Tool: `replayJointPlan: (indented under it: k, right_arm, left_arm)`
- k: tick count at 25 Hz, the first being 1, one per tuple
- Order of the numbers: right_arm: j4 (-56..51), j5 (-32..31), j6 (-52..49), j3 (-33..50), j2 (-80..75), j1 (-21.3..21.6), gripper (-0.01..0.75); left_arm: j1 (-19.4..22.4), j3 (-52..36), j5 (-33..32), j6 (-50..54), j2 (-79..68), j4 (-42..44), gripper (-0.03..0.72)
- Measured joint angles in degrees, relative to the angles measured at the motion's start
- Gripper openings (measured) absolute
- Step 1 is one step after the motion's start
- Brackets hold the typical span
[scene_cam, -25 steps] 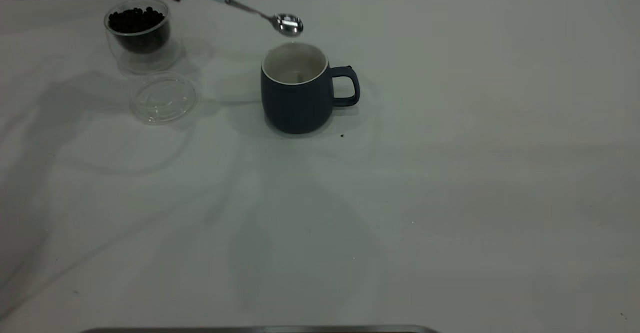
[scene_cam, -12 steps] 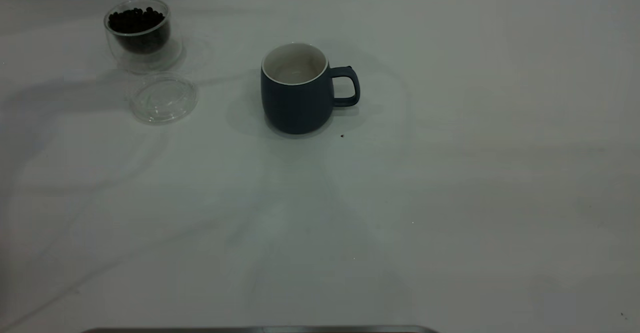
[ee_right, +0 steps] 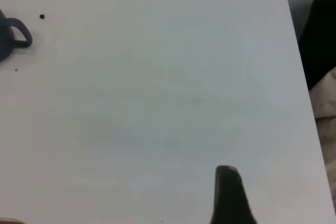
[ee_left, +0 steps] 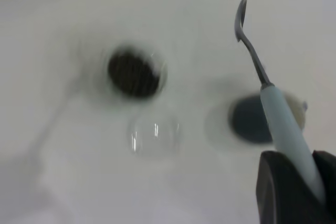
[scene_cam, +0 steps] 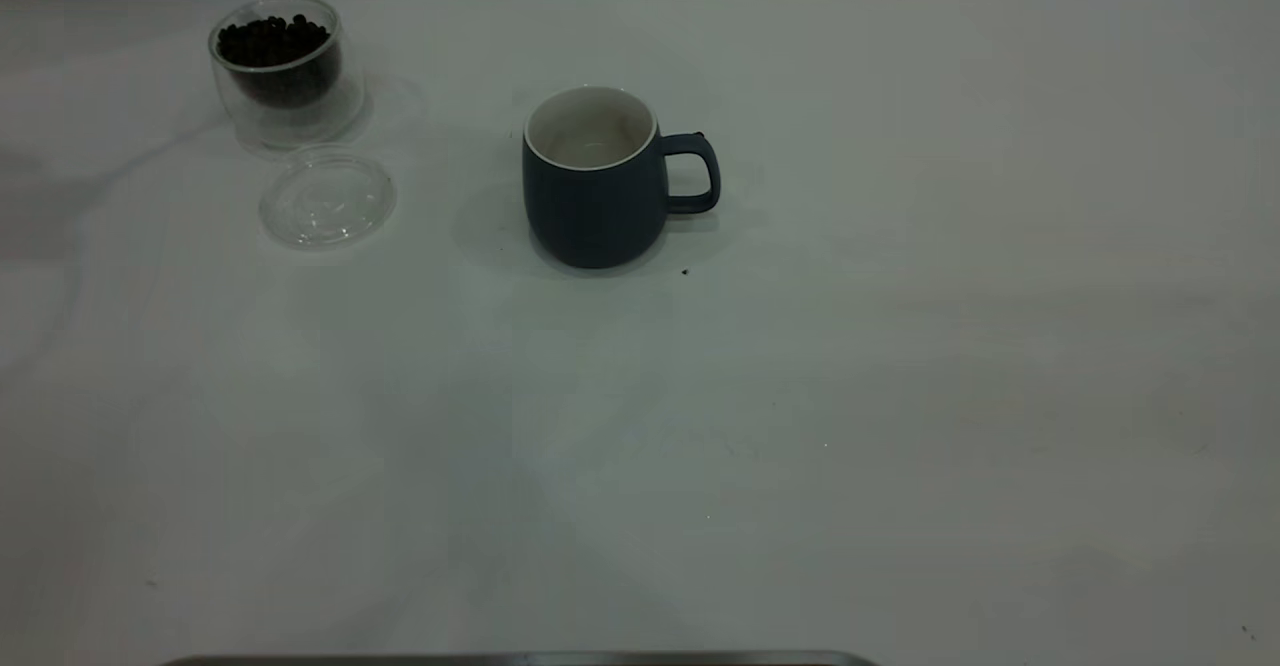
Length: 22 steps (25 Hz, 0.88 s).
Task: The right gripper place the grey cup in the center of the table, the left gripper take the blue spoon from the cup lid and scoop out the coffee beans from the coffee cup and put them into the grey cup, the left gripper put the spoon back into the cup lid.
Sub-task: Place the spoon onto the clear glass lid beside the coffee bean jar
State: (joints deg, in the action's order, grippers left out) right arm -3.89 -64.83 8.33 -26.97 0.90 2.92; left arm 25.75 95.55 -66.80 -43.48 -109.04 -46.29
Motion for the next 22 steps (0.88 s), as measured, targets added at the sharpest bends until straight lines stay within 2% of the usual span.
replayJointPlan:
  k: [4,8,12,22]
  right_arm:
    - [0.0,0.0,0.0,0.0,0.0,0.0,0.453]
    - [0.0,0.0,0.0,0.0,0.0,0.0,0.453]
    - [0.0,0.0,0.0,0.0,0.0,0.0,0.453]
    - [0.0,0.0,0.0,0.0,0.0,0.0,0.453]
  left_arm:
    - [1.86,-16.16,0.68,-3.48,-0.82,0.37,0.134]
    - [1.86,-28.02,9.28,-9.41,-4.16,-0.72,0.134]
    - [1.86,-29.87,13.98,-13.87,-9.59,-6.39,0.134]
    - [1.86,-29.87,16.8,-24.1,-25.22,-26.64,0.134]
